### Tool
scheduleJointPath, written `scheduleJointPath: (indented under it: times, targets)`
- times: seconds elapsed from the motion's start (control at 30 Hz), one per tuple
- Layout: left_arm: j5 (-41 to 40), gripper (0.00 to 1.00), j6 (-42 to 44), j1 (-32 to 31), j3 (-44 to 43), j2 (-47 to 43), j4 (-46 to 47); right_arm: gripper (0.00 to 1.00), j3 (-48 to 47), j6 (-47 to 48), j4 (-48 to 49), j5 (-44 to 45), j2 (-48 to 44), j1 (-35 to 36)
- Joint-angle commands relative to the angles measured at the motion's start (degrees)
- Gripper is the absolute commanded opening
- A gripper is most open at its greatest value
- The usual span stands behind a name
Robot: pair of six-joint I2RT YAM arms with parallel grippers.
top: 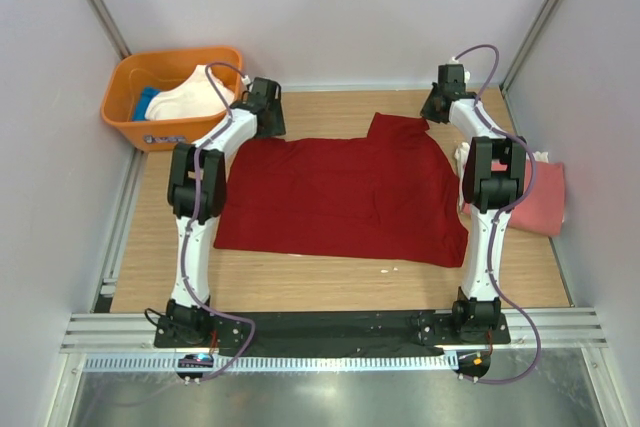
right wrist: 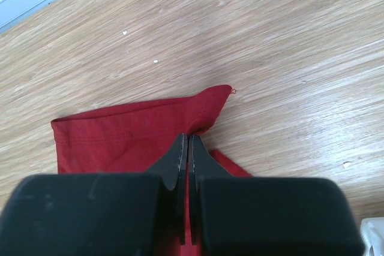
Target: Fold and stack the t-shirts
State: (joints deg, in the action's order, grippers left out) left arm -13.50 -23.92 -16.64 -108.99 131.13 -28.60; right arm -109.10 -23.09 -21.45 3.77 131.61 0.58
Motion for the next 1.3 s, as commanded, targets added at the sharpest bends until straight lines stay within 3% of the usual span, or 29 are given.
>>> scheduleJointPath:
  times: [0.0,0.13,0.23,0.37,0.47,0.83,1.27]
  targets:
    - [0.1,0.65,0.6,0.2,-2.5,3.2,-2.9,0.01,-2.2,-0.8,1.5,-0.6,-1.1,0.2]
    - [0.1,0.63,-1.1,0.1,-1.0,4.0,-2.9,0.01,-2.0,-0.9,1.6,-0.8,-1.4,0.2]
    - [1.6,0.49,-2.0,0.1,0.5,3.9,-2.4,0.01,-1.8,-0.9,1.6,-1.0,-1.9,0.1]
    - [3.7,0.20,-2.6,-0.4,4.5,2.1,0.0,0.01,-1.6,-0.9,1.8,-1.0,-2.3,0.2]
    - [3.1,0.14,-2.6,-0.8,6.0,0.4,1.5,0.01,-1.1,-0.9,1.9,-1.2,-2.3,0.2]
    - [-3.5,0.11,0.7,-0.9,8.2,-6.9,2.0,0.01,2.7,-1.1,2.8,-3.0,-6.4,0.2]
    - [-8.5,0.11,3.1,-0.8,10.4,-12.0,2.3,0.01,18.7,-0.6,4.6,-5.1,-24.4,0.1]
